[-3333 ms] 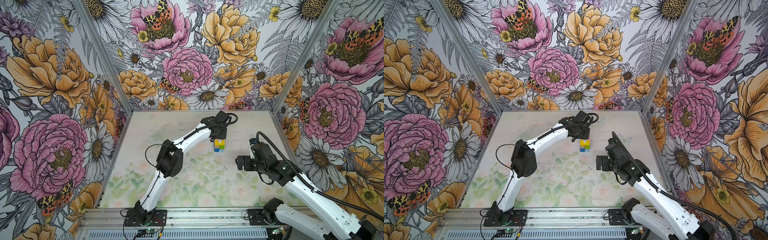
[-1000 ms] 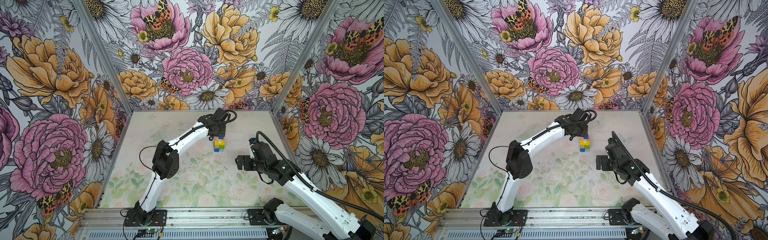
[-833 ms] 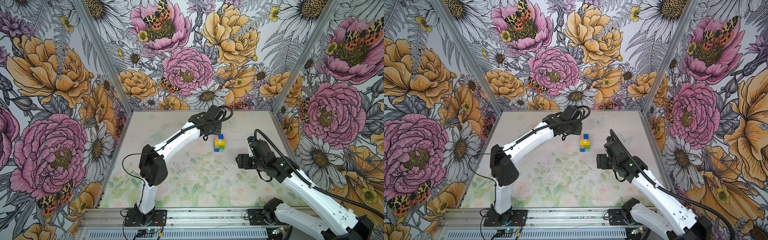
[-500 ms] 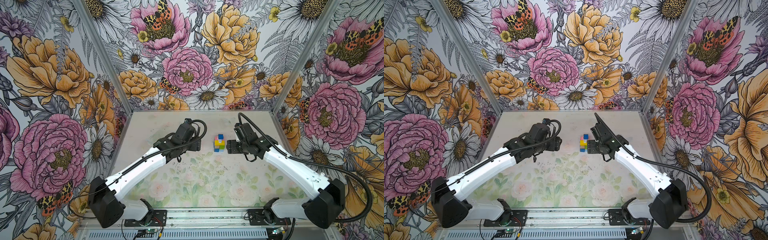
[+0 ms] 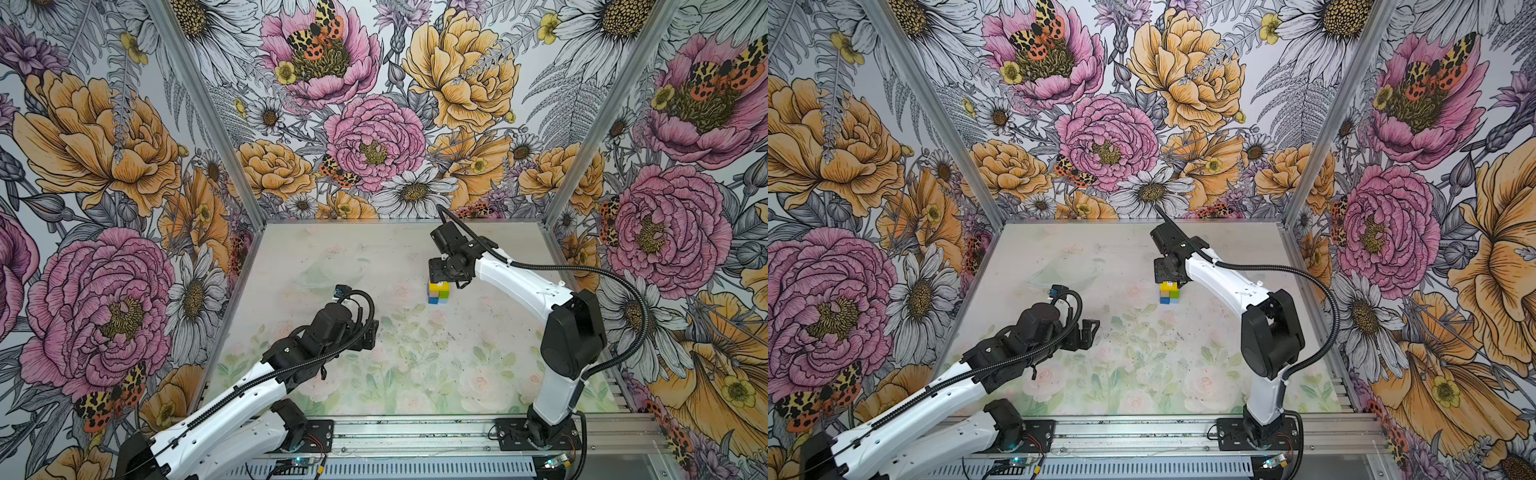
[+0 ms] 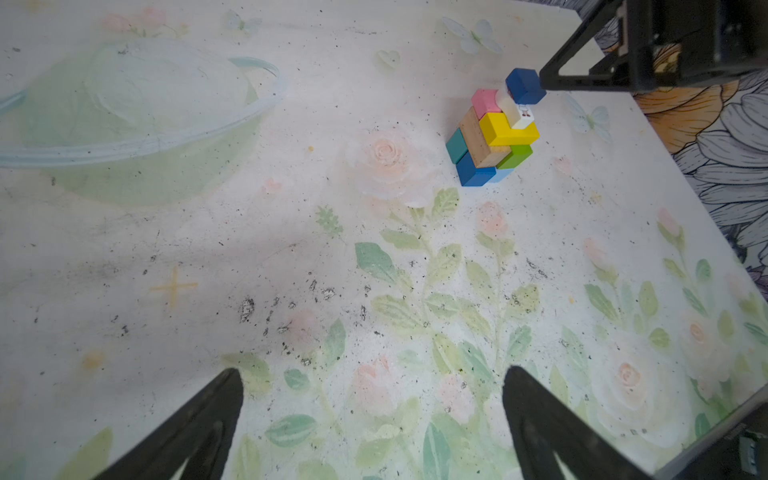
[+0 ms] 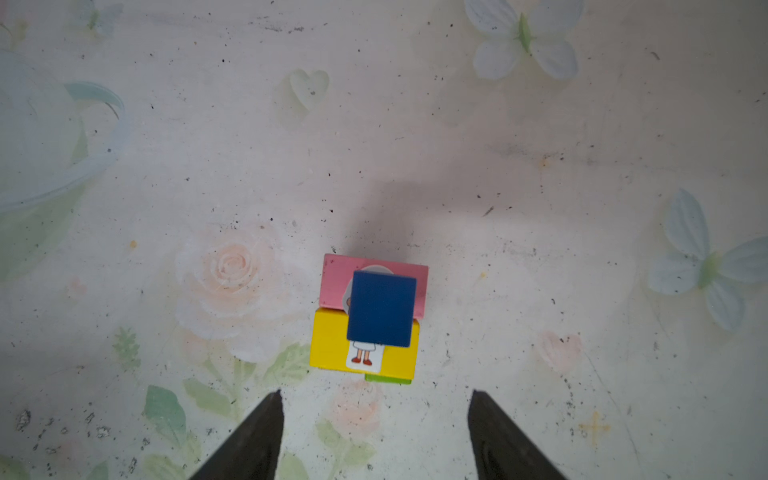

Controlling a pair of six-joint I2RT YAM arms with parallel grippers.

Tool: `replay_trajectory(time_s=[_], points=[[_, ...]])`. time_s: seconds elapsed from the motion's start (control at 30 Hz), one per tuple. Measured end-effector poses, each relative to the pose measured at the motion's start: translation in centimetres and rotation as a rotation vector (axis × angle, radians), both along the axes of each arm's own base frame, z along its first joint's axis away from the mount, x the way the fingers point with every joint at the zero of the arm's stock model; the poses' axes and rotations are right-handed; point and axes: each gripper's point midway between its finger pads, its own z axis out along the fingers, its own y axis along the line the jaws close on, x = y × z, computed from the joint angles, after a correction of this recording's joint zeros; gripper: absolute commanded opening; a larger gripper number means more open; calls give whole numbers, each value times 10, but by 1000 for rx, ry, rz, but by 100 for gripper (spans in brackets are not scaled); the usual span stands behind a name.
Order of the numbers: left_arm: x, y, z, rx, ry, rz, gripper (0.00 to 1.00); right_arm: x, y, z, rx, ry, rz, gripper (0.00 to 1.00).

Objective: Build the wood block tower

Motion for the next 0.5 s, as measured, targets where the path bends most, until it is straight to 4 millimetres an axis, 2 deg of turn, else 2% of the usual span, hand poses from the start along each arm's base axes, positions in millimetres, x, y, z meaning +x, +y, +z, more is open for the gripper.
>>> replay_trajectory(time_s=[0.27, 0.33, 0.5], points=[[-2, 3, 8, -49, -37, 15, 99, 9, -2, -8, -50, 27, -27, 76], [-1, 3, 6, -46, -34, 15, 99, 11, -2, -11, -58, 33, -29, 73], [0, 1, 1, -33, -20, 15, 99, 12, -3, -22, -81, 60, -32, 58]])
